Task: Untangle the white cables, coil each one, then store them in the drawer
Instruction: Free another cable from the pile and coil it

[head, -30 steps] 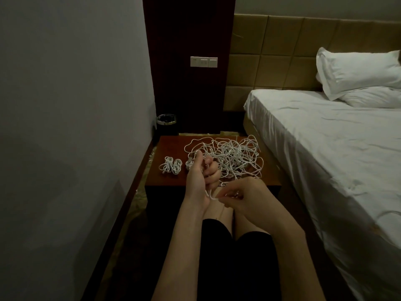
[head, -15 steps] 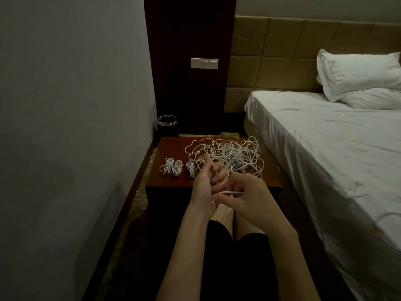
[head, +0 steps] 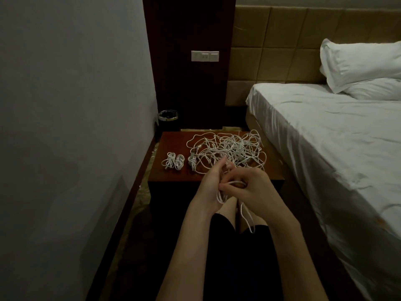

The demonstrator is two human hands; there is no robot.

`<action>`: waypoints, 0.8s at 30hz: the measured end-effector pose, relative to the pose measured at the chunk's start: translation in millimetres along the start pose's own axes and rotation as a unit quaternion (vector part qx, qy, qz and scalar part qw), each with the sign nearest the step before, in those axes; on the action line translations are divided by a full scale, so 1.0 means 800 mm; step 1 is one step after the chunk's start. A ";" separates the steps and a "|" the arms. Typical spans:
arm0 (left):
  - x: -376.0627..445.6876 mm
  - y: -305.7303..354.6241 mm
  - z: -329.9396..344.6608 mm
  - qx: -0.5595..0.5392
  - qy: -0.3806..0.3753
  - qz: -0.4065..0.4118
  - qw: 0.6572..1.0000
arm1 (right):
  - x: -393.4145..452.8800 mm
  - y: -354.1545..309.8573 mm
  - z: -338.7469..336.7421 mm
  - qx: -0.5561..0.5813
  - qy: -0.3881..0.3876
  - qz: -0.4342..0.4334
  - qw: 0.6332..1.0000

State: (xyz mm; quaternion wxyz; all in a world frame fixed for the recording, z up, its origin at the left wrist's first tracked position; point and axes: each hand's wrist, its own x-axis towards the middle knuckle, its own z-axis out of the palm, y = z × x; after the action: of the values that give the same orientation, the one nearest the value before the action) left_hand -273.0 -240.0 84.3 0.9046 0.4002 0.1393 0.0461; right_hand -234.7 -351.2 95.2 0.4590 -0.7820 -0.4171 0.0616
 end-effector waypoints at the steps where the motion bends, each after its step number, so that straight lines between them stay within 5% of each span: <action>1: 0.000 -0.001 -0.001 0.027 -0.001 -0.004 1.000 | 0.000 0.003 0.001 0.002 0.013 0.009 1.000; 8: -0.005 0.001 -0.001 0.173 -0.023 -0.030 0.984 | -0.001 0.012 0.001 -0.012 0.028 0.011 0.999; 16: -0.005 0.000 -0.006 0.171 -0.075 -0.066 0.980 | -0.005 0.024 -0.026 0.184 -0.054 0.008 0.981; 24: -0.005 -0.012 -0.008 0.202 -0.130 -0.109 0.965 | 0.000 0.038 -0.007 0.082 0.102 -0.007 0.991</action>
State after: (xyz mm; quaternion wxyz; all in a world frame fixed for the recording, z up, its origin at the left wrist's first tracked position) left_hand -278.6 -242.6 74.4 0.8150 0.5592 0.0695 -0.1348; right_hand -214.1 -362.0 74.6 0.5622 -0.7409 -0.3672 0.0121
